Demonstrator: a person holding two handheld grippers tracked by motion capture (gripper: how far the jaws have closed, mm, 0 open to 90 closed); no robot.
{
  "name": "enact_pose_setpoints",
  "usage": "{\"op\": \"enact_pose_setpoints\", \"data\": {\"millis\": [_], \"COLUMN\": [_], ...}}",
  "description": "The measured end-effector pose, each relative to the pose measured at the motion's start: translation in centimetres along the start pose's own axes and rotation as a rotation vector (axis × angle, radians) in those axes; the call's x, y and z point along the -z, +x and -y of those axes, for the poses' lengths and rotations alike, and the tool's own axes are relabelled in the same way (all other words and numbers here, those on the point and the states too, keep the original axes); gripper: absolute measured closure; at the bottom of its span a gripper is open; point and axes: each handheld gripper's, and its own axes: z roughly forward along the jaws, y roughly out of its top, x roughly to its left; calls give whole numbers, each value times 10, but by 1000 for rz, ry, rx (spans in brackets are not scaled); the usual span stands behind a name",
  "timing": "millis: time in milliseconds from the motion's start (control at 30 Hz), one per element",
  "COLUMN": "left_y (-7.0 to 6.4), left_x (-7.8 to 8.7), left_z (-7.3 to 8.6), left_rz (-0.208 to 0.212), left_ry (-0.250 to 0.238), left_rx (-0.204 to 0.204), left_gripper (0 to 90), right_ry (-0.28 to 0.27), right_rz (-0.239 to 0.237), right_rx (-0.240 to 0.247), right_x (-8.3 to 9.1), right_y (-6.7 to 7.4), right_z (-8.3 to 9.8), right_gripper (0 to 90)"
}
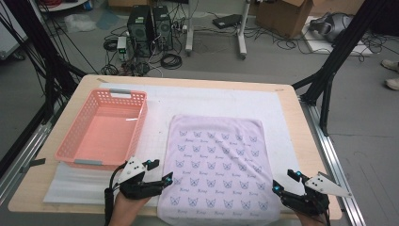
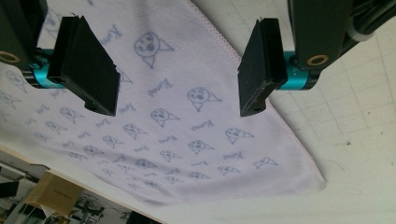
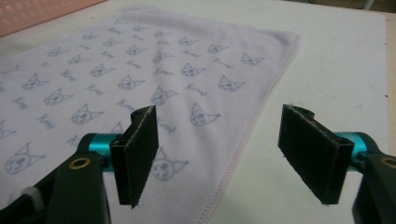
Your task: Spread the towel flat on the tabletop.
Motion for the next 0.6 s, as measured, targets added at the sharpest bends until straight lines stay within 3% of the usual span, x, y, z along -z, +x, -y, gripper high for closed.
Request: {"op": "enact_pose_setpoints", "data": {"millis": [100,600], "left_y": [0,5], "left_x": [2,3], "left_z": [-1,0], "left_rz": [-11,-4], "left_ry": [-22,-21], "left_rx": [0,5], "left_gripper": [201,207], "right_ry": [2,11], "right_rz": [-17,-16], "right_rx": [5,-2], "right_x": [-1,-3], "right_y": [0,0], "right_z": [1,0], "right_gripper": [247,210]}}
